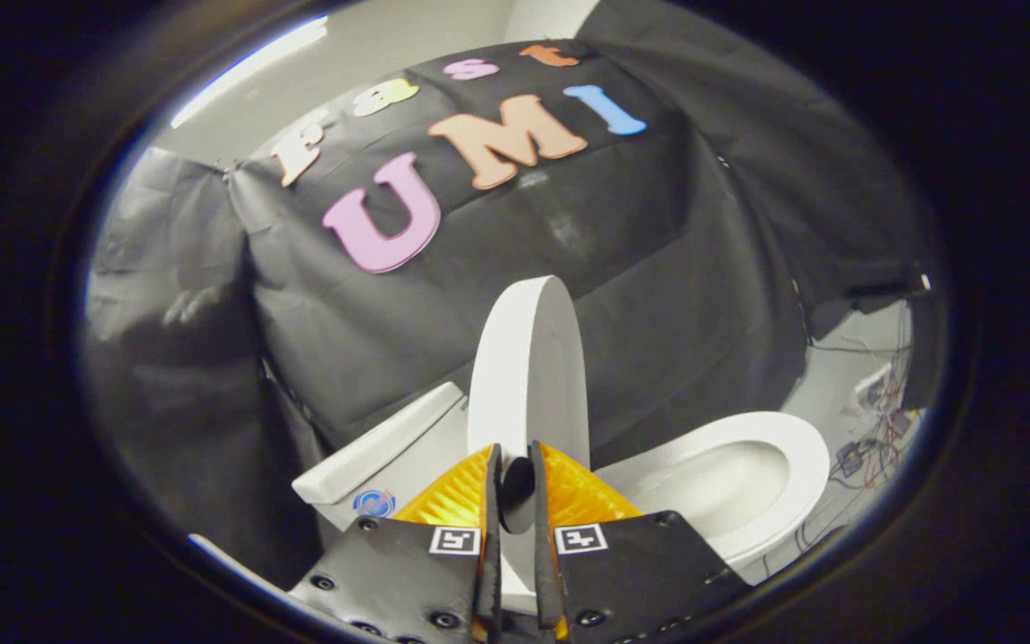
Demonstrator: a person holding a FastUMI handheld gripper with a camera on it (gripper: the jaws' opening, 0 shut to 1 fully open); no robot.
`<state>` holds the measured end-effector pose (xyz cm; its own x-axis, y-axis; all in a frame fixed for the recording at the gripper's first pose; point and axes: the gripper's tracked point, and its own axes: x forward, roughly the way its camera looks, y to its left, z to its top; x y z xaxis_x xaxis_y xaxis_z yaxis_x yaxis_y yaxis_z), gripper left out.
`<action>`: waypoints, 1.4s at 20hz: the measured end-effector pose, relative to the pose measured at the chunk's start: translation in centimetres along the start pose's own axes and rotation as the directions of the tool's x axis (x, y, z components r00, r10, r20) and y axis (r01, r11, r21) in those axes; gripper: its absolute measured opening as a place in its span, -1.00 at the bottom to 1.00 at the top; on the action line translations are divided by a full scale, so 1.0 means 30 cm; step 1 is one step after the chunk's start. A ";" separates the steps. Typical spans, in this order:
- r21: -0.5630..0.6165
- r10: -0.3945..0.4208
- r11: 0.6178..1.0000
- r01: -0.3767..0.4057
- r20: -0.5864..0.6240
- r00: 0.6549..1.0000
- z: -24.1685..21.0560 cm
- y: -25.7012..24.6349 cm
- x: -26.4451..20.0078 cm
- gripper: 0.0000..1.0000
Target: Open the toilet lid.
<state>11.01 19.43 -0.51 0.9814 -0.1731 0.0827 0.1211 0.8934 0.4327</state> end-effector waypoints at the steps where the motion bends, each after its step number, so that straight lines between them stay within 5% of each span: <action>1: -0.025 0.019 1.000 -0.020 -0.007 1.000 -0.002 0.033 0.010 -0.68; 13: -0.014 0.241 0.970 -0.242 -0.056 0.969 -0.114 0.378 0.129 -0.67; 21: -0.149 0.272 0.943 -0.299 -0.174 0.946 -0.174 0.465 0.158 -0.67; 23: -0.176 0.266 0.939 -0.297 -0.180 0.947 -0.166 0.462 0.161 -0.41; 28: -0.206 0.283 0.932 -0.298 -0.101 0.954 -0.041 0.482 0.134 -0.18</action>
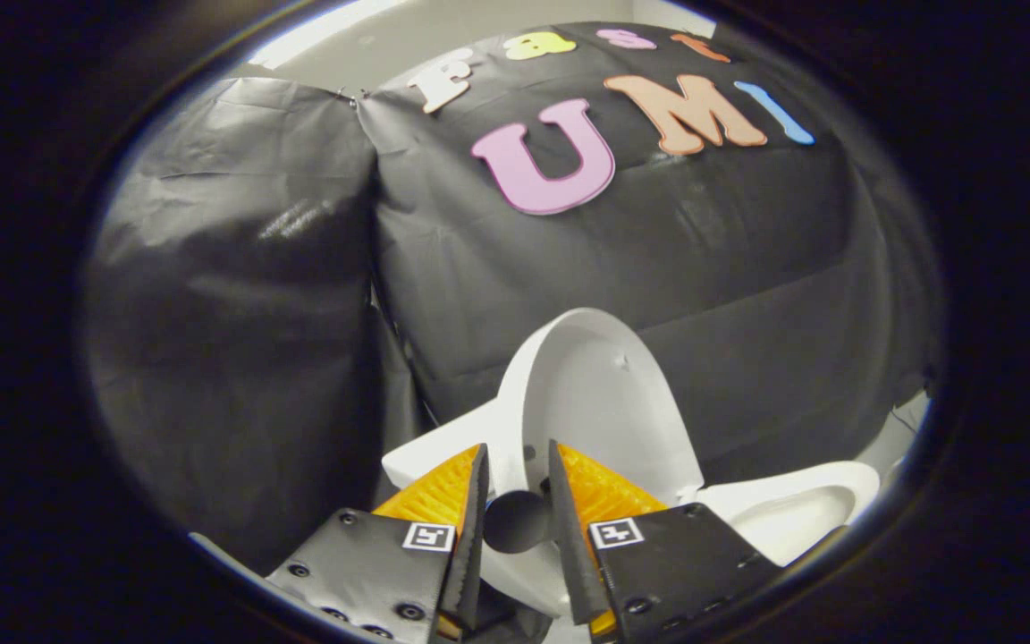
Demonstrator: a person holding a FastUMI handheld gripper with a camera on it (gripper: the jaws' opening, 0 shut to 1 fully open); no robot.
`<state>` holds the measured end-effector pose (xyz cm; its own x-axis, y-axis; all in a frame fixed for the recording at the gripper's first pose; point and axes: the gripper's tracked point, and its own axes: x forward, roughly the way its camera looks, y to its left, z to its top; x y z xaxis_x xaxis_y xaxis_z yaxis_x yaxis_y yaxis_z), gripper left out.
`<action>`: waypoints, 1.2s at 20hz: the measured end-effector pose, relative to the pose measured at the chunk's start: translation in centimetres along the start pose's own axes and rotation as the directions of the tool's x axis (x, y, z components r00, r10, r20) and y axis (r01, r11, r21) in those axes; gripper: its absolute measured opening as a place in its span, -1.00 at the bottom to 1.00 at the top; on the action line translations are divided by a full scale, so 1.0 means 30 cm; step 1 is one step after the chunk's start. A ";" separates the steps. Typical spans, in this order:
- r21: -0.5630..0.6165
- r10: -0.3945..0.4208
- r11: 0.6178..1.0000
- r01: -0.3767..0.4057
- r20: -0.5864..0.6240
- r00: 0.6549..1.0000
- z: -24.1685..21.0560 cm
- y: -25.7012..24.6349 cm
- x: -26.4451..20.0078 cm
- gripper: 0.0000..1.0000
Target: Open the toilet lid.
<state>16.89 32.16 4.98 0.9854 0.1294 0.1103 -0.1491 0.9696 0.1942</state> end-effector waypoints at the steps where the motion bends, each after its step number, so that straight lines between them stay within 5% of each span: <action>1: -0.009 -0.005 1.000 0.005 0.020 1.000 0.041 -0.013 -0.012 -0.15; 5: -0.087 -0.048 0.995 0.053 0.060 0.997 0.163 -0.121 -0.079 -0.03; 10: -0.185 -0.124 0.976 0.112 -0.056 0.991 0.126 -0.356 -0.204 0.03; 17: -0.192 -0.211 0.961 0.199 -0.040 0.977 0.196 -0.666 -0.405 0.03; 24: -0.252 -0.273 0.931 0.262 -0.010 0.962 0.259 -0.878 -0.593 -0.15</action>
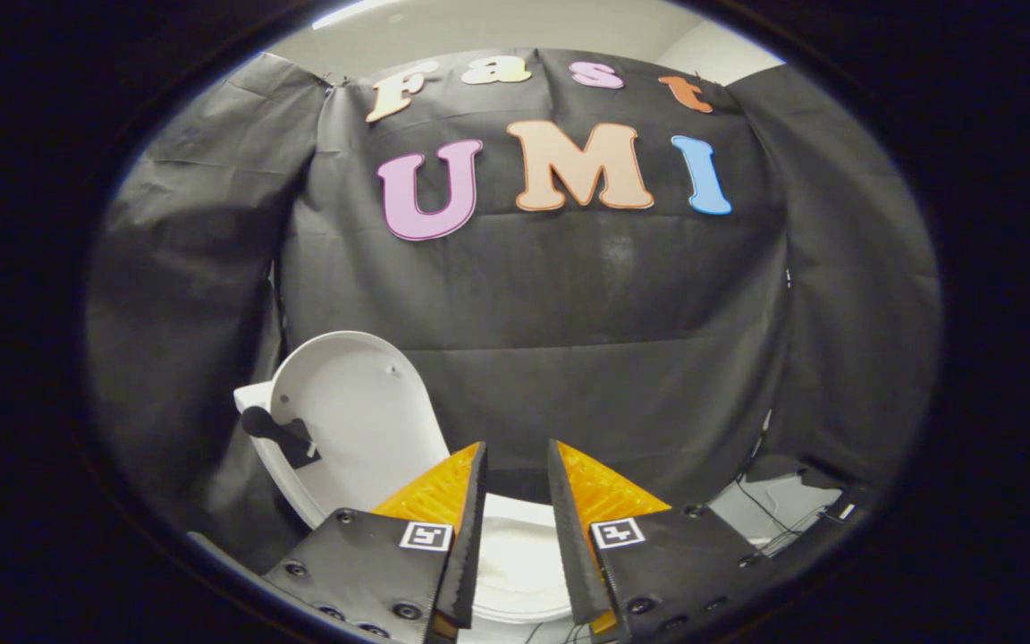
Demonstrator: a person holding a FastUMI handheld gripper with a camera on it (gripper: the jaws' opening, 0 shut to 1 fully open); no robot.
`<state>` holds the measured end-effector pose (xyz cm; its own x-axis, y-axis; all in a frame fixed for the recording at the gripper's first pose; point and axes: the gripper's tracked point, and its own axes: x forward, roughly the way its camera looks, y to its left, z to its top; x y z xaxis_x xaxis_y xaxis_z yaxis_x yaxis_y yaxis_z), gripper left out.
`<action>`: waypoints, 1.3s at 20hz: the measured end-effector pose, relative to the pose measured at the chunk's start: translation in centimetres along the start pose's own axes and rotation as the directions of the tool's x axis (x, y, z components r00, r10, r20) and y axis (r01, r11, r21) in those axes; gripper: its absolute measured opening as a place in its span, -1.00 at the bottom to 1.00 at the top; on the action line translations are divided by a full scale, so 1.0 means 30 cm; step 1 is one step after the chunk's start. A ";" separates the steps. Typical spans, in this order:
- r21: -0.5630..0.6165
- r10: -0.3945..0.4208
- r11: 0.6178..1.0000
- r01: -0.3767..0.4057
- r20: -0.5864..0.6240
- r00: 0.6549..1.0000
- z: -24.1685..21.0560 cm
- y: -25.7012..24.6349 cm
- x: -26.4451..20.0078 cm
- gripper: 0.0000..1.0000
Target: Open the toilet lid.
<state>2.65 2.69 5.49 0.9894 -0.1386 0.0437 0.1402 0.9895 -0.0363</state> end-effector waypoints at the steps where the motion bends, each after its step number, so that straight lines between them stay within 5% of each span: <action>1: -0.010 0.002 1.000 -0.002 0.002 1.000 -0.002 -0.021 -0.019 -0.15; 8: -0.099 0.024 0.995 -0.021 0.028 0.999 -0.033 -0.129 -0.117 -0.13; 14: -0.132 0.054 0.989 -0.062 -0.066 0.996 -0.141 -0.197 -0.131 -0.06; 26: -0.018 0.056 0.998 -0.058 -0.115 0.992 -0.184 -0.260 -0.261 -0.07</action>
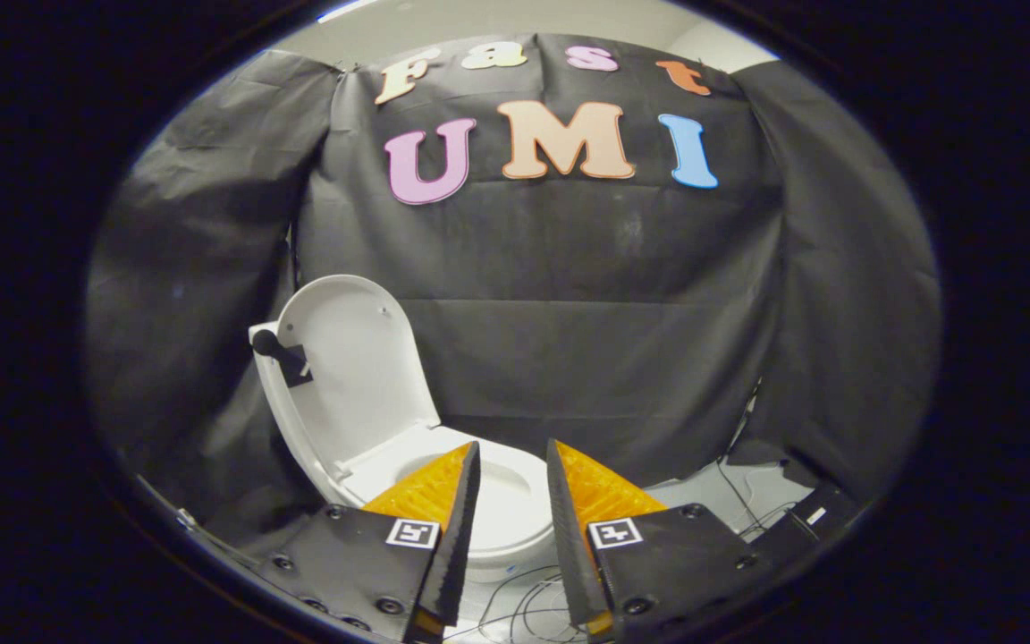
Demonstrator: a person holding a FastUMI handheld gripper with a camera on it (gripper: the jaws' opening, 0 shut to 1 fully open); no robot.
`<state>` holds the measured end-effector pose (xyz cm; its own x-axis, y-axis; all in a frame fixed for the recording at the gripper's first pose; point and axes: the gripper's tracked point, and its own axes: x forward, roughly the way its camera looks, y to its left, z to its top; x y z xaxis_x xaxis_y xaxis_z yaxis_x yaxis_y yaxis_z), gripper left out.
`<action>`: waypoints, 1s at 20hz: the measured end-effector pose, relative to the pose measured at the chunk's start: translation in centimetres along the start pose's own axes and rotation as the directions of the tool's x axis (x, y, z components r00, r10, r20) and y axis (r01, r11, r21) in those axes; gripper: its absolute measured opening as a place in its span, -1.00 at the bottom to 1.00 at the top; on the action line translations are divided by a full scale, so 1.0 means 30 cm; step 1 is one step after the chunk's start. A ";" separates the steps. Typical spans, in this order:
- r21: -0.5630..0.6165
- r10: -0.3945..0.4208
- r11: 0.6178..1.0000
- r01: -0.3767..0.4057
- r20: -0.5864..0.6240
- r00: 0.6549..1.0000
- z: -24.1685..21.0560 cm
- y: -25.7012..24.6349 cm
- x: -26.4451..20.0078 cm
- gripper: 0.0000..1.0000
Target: Open the toilet lid.
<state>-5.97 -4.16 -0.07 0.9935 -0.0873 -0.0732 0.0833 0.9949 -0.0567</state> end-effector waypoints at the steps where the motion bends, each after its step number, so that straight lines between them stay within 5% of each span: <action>1: 0.007 0.003 1.000 -0.003 -0.001 1.000 0.004 0.001 -0.025 -0.07; 8: 0.003 0.010 1.000 -0.011 0.185 0.983 0.107 0.003 -0.140 -0.08; 20: -0.006 0.015 1.000 -0.014 0.189 0.982 0.100 0.003 -0.167 -0.09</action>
<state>-10.71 -3.50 3.27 0.9914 -0.0617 0.1151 0.0691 0.9957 -0.0613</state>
